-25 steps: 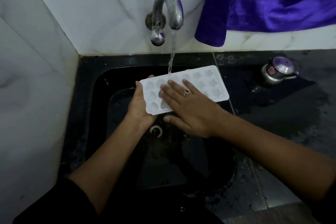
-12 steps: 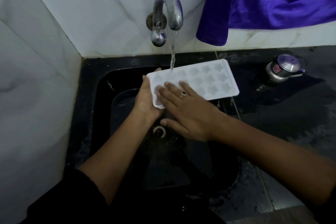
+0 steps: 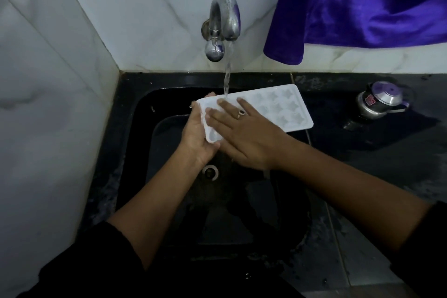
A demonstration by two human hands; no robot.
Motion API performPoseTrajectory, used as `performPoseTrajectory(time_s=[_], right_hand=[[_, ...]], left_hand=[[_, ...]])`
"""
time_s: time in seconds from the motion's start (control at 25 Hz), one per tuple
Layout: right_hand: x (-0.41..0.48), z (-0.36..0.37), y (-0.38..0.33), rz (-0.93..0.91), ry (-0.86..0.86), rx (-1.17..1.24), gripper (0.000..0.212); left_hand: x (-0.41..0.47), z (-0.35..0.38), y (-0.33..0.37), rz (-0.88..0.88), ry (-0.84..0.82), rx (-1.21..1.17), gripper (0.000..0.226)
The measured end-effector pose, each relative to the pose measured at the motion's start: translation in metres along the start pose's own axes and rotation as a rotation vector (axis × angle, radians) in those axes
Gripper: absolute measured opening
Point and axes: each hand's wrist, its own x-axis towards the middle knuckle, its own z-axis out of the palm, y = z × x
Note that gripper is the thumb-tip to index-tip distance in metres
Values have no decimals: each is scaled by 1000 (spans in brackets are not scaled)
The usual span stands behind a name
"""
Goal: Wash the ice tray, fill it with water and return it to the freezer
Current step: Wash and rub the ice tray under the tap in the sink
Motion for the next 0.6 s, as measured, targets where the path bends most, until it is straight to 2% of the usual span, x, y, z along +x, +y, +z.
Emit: performPoseTrajectory(time_s=[0.08,0.24,0.4,0.6], right_hand=[[1,1,1,56,8,38,70],[-18,17,-2,-137,-49,-15,67],[6,12,12,-29,0,35,72],[11,27,5,-109,3,122,67]], left_hand=[[-3,-1,-8,9,12,12,60],[-9,-4,-8,45,37,-41,58],[-10,-6,-21,31,21,-74,68],[-8,-15,-14,98,82,-69,59]])
